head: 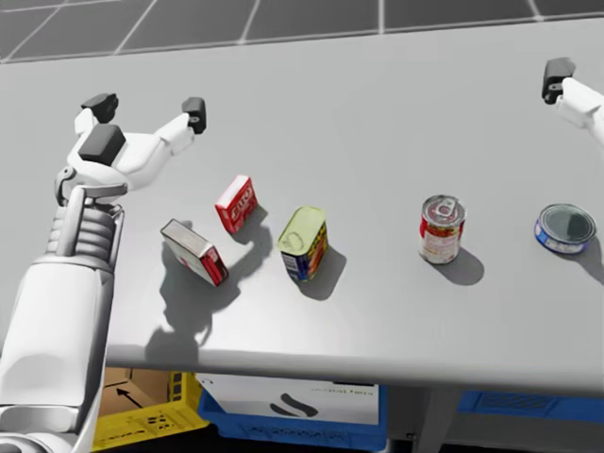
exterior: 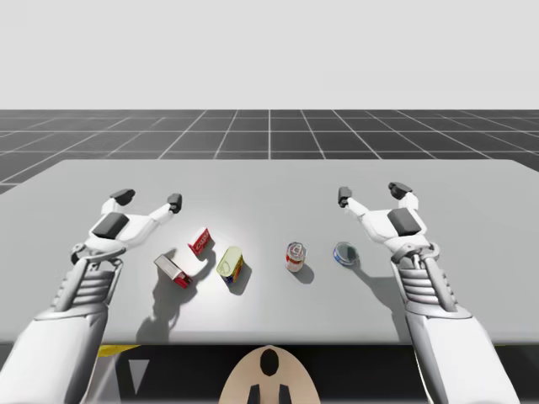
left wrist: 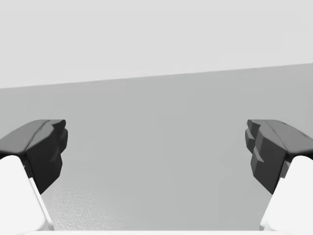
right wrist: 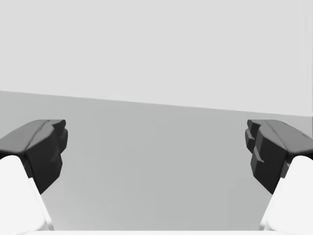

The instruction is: Grasp the can of spam and hold it up.

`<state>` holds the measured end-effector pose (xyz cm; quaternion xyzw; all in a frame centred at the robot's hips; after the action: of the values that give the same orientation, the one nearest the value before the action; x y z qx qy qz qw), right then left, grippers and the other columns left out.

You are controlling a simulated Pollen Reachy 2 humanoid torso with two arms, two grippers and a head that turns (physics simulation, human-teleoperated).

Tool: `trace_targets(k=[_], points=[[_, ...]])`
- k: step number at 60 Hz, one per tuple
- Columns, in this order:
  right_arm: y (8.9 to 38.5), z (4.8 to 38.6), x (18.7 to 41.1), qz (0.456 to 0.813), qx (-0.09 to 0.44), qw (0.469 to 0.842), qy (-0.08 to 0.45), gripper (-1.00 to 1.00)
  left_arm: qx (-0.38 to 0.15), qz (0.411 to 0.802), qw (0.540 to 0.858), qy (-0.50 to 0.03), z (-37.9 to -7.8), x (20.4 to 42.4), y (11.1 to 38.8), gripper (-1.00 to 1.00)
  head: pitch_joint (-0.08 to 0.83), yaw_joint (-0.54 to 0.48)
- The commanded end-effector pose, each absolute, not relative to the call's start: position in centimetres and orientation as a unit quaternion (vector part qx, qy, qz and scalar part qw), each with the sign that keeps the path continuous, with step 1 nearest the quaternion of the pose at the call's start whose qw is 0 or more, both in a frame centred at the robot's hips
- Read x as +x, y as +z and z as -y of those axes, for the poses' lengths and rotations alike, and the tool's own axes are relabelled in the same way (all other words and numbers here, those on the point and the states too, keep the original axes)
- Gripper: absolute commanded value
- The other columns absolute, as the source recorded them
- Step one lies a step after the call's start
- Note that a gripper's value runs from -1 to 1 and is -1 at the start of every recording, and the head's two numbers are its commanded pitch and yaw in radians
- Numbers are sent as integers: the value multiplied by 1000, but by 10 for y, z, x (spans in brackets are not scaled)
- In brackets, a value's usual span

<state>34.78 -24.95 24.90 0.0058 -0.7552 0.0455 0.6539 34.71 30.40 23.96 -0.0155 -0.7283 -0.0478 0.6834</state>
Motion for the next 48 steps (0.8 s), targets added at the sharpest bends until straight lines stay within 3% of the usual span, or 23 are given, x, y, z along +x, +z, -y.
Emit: trace_targets(k=[1, 10, 19, 35, 48], points=[[250, 250, 348, 756, 5, 653, 44, -1000, -20, 736, 674, -54, -298, 337, 249, -1000, 706, 184], [248, 250, 349, 757, -5, 652, 44, -1000, -13, 694, 716, -77, -284, 304, 269, -1000, 699, 175], [247, 250, 349, 756, -7, 653, 45, -1000, -50, 659, 741, -117, -262, 260, 274, -1000, 701, 180], [247, 251, 349, 758, -10, 651, 46, -1000, -87, 614, 768, -164, -226, 201, 239, -1000, 699, 183], [248, 250, 349, 760, -12, 649, 46, -1000, -108, 589, 783, -172, -202, 181, 210, -1000, 702, 189]])
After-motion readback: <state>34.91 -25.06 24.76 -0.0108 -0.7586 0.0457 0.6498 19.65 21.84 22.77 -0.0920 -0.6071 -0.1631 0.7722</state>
